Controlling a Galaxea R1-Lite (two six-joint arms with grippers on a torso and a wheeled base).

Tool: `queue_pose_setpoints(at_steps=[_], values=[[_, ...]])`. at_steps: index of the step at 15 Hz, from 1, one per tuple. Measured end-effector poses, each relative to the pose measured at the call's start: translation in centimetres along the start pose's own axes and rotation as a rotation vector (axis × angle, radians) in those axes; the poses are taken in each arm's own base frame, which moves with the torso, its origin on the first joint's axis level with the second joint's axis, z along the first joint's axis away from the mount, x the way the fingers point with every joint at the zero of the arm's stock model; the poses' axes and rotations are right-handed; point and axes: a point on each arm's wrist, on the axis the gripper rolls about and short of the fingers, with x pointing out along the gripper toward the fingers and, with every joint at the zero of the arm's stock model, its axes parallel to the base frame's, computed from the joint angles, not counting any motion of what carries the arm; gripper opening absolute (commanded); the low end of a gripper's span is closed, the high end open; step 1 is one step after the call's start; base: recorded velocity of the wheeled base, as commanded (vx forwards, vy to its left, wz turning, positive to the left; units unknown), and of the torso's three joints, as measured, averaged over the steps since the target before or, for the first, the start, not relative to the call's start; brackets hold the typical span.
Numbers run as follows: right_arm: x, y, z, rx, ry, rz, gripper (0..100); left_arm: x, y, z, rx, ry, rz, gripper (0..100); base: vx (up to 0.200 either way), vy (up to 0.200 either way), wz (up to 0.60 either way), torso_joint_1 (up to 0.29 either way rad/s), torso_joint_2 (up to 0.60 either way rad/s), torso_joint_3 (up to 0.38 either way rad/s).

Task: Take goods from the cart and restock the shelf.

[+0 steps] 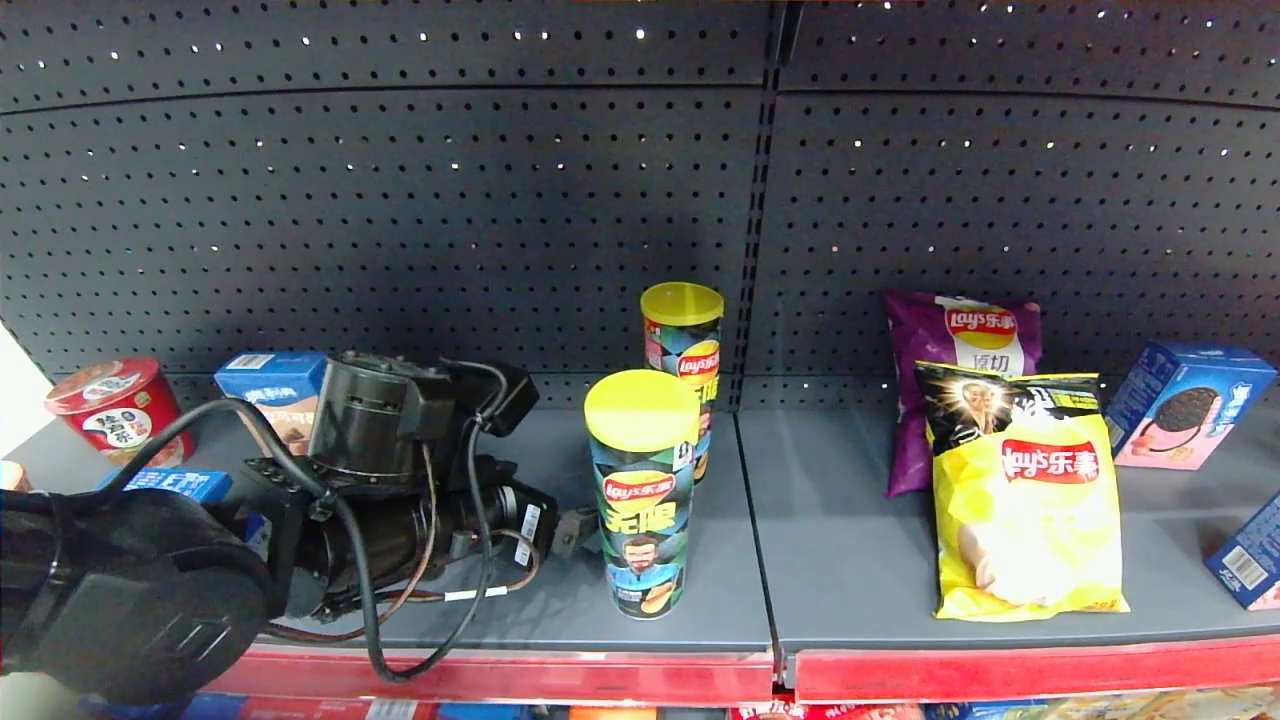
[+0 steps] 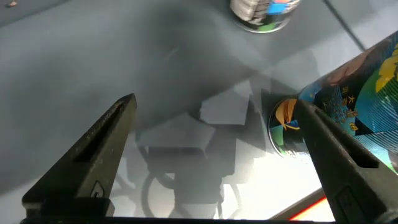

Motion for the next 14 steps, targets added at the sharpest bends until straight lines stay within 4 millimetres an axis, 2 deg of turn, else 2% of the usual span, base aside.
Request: queue_pose_setpoints(at_steps=[3, 8, 14], values=[[0.0, 0.0, 0.0, 0.000, 0.000, 0.001, 100, 0.2, -0.2, 0.0, 0.002, 0.003, -0.004, 100, 0.000, 0.000, 0.00, 0.000, 0.00, 0.000], [0.0, 0.0, 0.0, 0.000, 0.000, 0.001, 100, 0.0, 0.9, -0.9, -0.010, 0.032, 0.029, 100, 0.000, 0.000, 0.00, 0.000, 0.00, 0.000], [0.0, 0.0, 0.0, 0.000, 0.000, 0.000, 100, -1.3, 0.5, -1.8, 0.005, 0.045, 0.020, 100, 0.000, 0.000, 0.00, 0.000, 0.00, 0.000]])
